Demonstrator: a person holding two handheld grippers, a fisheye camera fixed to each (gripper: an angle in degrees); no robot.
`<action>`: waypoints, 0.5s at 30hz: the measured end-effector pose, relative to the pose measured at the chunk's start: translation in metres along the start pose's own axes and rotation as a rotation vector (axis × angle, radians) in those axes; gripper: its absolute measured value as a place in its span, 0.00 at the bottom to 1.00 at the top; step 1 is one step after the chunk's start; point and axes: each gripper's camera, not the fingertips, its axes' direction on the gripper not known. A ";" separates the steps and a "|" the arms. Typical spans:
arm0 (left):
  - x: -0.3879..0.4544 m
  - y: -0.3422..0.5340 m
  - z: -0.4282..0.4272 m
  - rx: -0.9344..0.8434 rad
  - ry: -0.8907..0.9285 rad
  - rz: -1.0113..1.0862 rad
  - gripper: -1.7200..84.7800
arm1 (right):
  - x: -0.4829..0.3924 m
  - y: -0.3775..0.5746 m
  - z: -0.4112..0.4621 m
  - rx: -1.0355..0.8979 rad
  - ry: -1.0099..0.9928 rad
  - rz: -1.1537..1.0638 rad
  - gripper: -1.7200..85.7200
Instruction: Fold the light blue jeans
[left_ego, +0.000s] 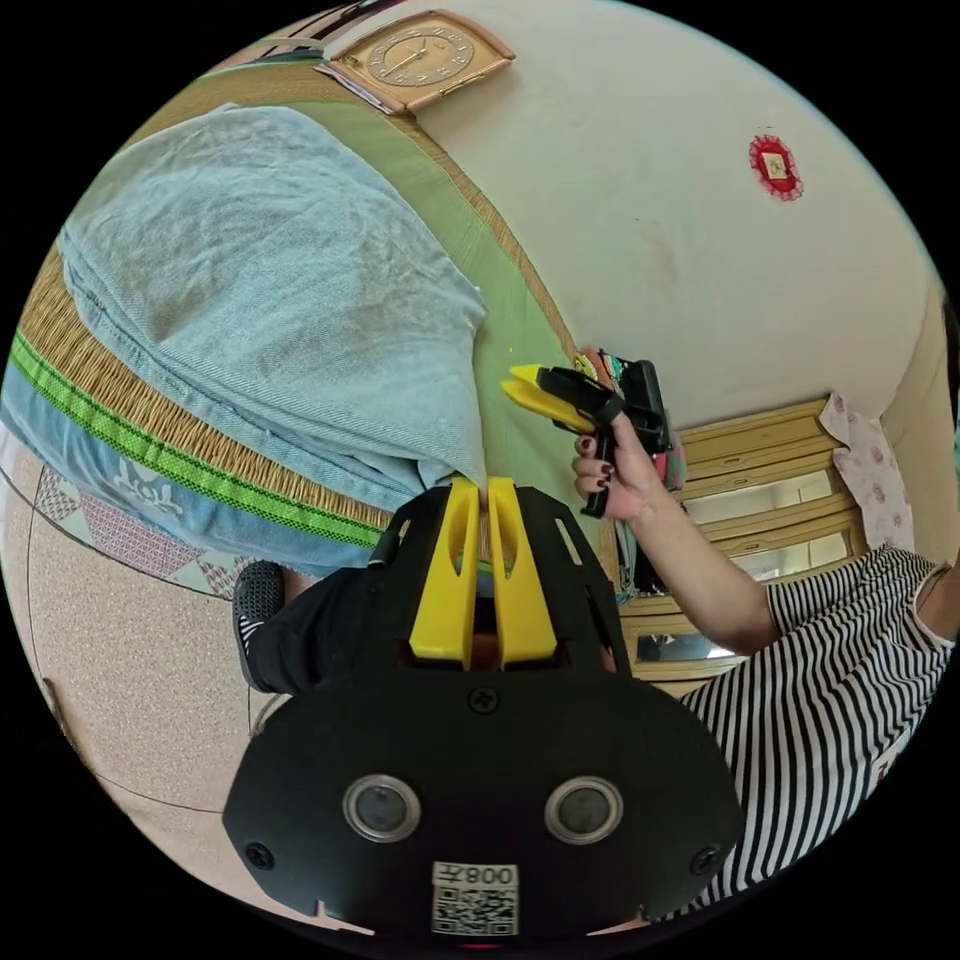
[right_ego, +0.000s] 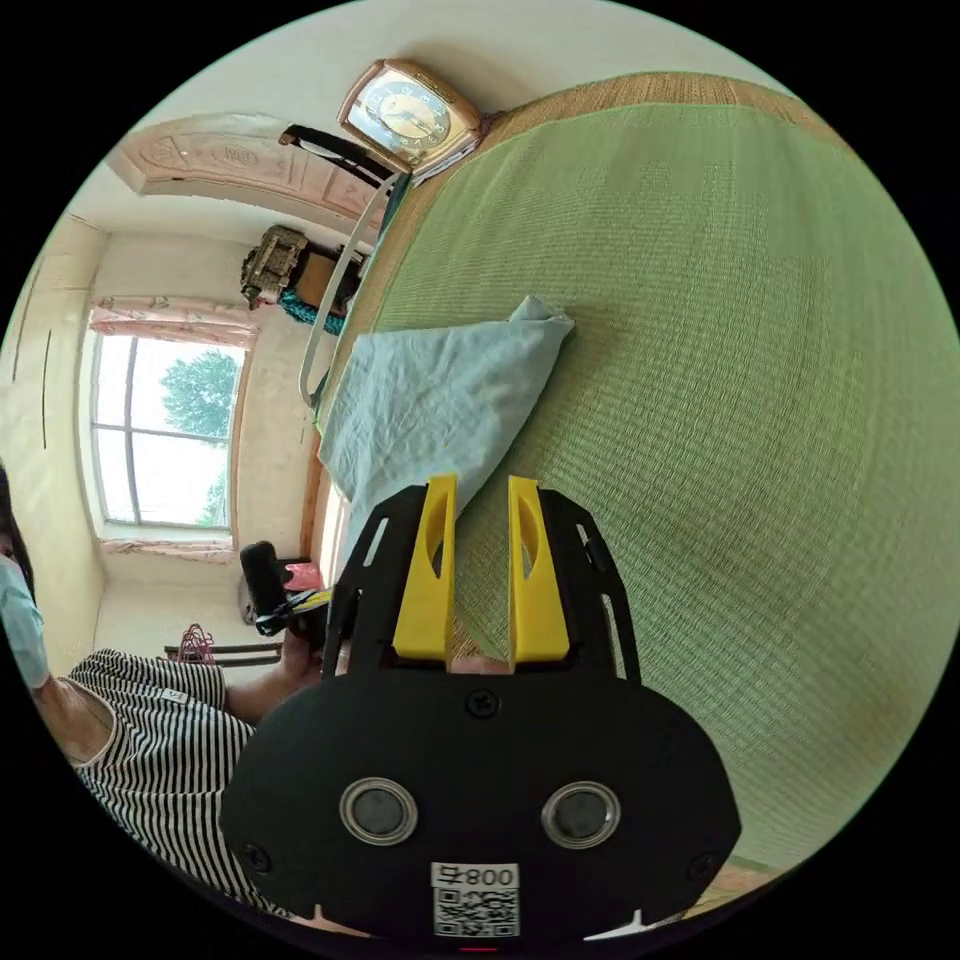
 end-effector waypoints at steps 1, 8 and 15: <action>0.001 -0.001 -0.004 0.009 0.002 0.011 0.04 | 0.000 0.008 0.003 -0.009 -0.034 0.012 0.13; 0.006 -0.003 -0.020 0.018 -0.052 0.083 0.04 | 0.009 0.042 0.029 -0.052 -0.384 0.198 0.18; 0.000 -0.004 -0.029 -0.004 -0.077 0.124 0.04 | 0.004 0.043 0.029 -0.038 -0.513 0.263 0.17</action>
